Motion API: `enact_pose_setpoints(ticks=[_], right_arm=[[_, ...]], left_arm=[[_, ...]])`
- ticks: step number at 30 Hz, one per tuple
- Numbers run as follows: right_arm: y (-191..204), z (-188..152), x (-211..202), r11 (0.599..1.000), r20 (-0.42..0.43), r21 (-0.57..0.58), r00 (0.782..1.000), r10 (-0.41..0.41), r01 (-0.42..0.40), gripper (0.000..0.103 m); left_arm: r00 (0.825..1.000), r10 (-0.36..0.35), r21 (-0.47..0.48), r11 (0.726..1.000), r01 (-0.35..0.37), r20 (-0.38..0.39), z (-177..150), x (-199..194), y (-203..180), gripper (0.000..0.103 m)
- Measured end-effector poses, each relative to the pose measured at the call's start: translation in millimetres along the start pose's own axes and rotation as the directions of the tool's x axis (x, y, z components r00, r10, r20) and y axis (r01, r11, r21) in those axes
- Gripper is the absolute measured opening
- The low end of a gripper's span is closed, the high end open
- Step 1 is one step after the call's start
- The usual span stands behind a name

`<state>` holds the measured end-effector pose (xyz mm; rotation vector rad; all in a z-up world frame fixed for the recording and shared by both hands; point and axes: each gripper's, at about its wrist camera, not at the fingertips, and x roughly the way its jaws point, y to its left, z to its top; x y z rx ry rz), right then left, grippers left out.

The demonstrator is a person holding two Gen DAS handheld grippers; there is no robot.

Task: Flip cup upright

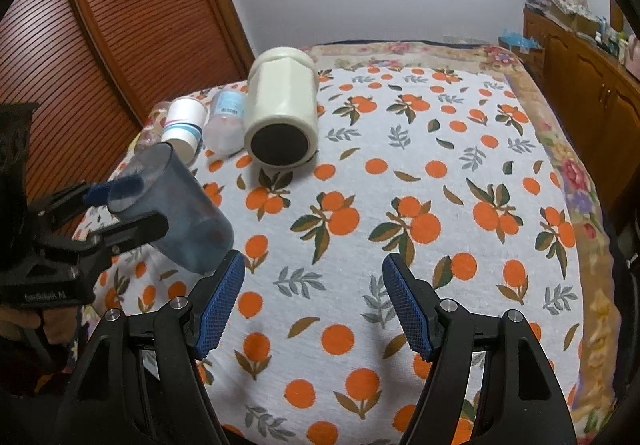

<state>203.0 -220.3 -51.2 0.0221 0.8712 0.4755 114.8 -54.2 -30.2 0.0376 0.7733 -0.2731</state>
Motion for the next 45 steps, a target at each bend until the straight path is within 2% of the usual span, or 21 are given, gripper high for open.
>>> enact_pose_setpoints(ticks=[11,16,18,24,28,32,45], right_arm=[[15,6,-20,0.999,0.105,0.032,0.994,0.002,-0.005,0.076],[26,6,-30,0.999,0.168,0.018,0.985,-0.039,0.036,0.079],[31,5,-36,0.999,0.198,0.016,0.979,-0.053,0.051,0.085],[50,-1,-62,0.99,0.306,0.0,0.943,-0.134,0.141,0.089],[57,-3,-72,0.988,0.349,0.007,0.925,-0.148,0.156,0.091],[61,-5,-77,0.987,0.383,0.024,0.91,-0.159,0.162,0.102],[72,-19,-89,0.979,0.441,0.038,0.876,-0.198,0.203,0.103]], left_arm=[[0.991,0.05,0.026,0.998,-0.053,0.122,-9,-47,-1,0.079],[0.981,0.079,0.025,0.996,-0.085,0.179,-11,-67,1,0.083],[0.976,0.097,0.025,0.994,-0.104,0.194,-11,-71,1,0.086],[0.964,0.126,0.002,0.991,-0.13,0.235,-13,-85,6,0.09],[0.96,0.121,-0.024,0.993,-0.118,0.253,-14,-92,11,0.092],[0.953,0.13,-0.039,0.992,-0.124,0.276,-16,-98,13,0.099],[0.939,0.177,-0.068,0.984,-0.164,0.294,-27,-109,16,0.1]])
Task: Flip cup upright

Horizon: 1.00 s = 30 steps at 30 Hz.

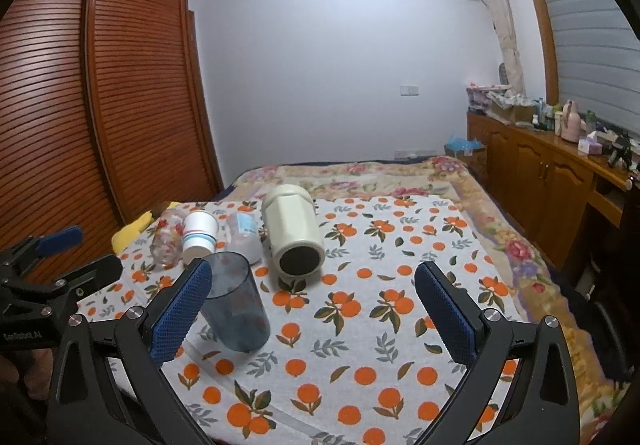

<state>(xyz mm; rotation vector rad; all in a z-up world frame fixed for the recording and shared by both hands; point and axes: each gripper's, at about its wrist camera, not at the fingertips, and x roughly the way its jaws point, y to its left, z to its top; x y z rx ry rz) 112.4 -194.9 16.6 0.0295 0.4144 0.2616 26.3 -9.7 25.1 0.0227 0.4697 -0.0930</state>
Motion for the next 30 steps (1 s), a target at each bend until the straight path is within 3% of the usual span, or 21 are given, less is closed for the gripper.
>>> enact_pose_setpoints(ticks=[30], right_arm=[[4.4,-3.7,-3.2,1.0,0.01,-0.006,1.0,-0.013,0.013,0.103]], left_arm=[[1.0,0.02,-0.03,0.999,-0.019,0.012,-3.1,-5.8,6.1,0.1]])
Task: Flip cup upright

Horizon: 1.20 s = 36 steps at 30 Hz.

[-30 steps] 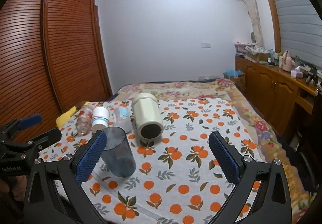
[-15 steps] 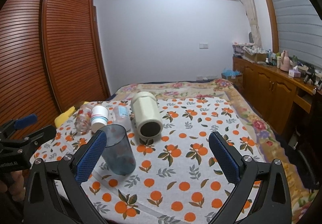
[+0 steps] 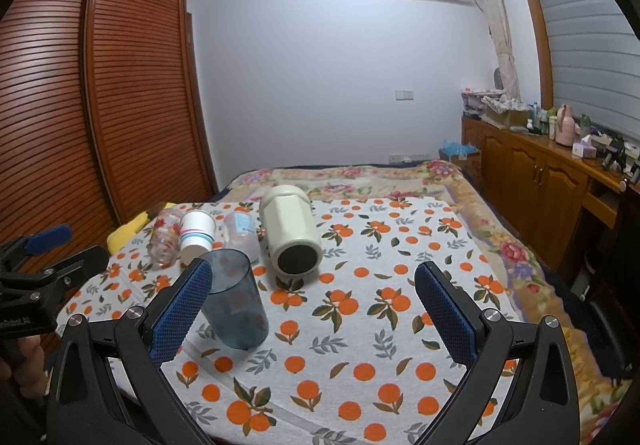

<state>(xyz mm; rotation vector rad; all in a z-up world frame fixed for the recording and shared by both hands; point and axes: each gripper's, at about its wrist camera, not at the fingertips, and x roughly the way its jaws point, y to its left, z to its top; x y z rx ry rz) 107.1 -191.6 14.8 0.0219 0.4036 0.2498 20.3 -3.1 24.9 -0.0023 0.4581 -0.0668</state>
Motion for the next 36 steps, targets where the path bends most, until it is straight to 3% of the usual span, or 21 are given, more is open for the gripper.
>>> enact_pose_setpoints(ticks=[36], right_arm=[[0.3,0.1,0.0,1.0,0.003,-0.003,1.0,-0.001,0.001,0.103]], left_arm=[[1.0,0.0,-0.002,1.0,0.0,0.009,3.7,-3.1,0.6,0.1]])
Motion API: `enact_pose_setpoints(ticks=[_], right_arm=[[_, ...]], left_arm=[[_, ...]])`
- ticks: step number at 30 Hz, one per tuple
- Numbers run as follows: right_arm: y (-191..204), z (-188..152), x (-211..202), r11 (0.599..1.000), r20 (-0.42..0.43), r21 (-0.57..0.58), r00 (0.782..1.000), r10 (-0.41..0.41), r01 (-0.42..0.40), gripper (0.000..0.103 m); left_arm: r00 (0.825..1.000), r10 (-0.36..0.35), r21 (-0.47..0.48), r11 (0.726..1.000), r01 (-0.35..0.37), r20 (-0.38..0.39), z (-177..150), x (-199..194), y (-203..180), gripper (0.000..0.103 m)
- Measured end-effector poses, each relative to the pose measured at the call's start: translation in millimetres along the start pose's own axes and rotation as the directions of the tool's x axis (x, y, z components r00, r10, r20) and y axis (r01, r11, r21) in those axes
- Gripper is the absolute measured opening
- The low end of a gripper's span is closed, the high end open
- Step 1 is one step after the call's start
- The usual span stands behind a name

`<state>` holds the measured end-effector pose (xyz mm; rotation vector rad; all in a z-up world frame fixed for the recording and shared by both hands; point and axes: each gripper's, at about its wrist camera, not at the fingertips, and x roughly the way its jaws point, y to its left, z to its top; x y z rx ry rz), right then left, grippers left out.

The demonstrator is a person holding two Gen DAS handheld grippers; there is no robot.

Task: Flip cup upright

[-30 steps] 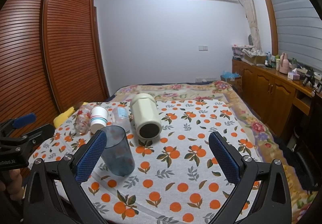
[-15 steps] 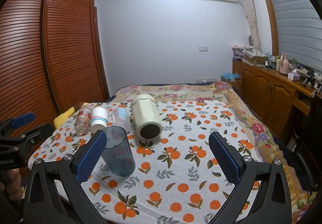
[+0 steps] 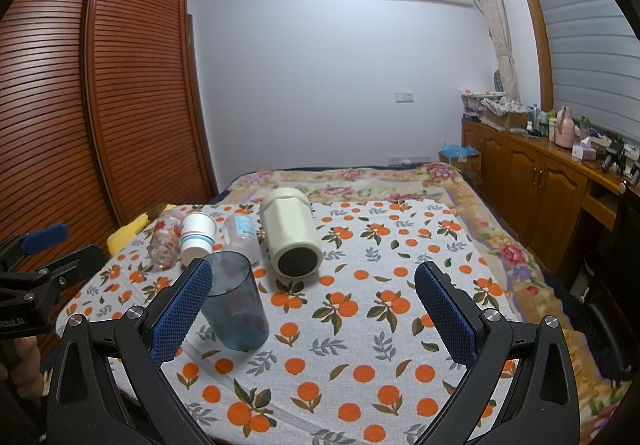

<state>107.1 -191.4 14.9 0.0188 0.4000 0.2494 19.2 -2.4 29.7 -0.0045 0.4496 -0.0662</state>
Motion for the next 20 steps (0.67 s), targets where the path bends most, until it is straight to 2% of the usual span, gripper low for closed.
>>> enact_pose_setpoints(ticks=[20], right_arm=[[0.0,-0.4,-0.3,1.0,0.0,0.001,1.0,0.0,0.0,0.103]], left_arm=[[1.0,0.0,0.001,1.0,0.0,0.001,-0.8,-0.2,-0.2,0.1]])
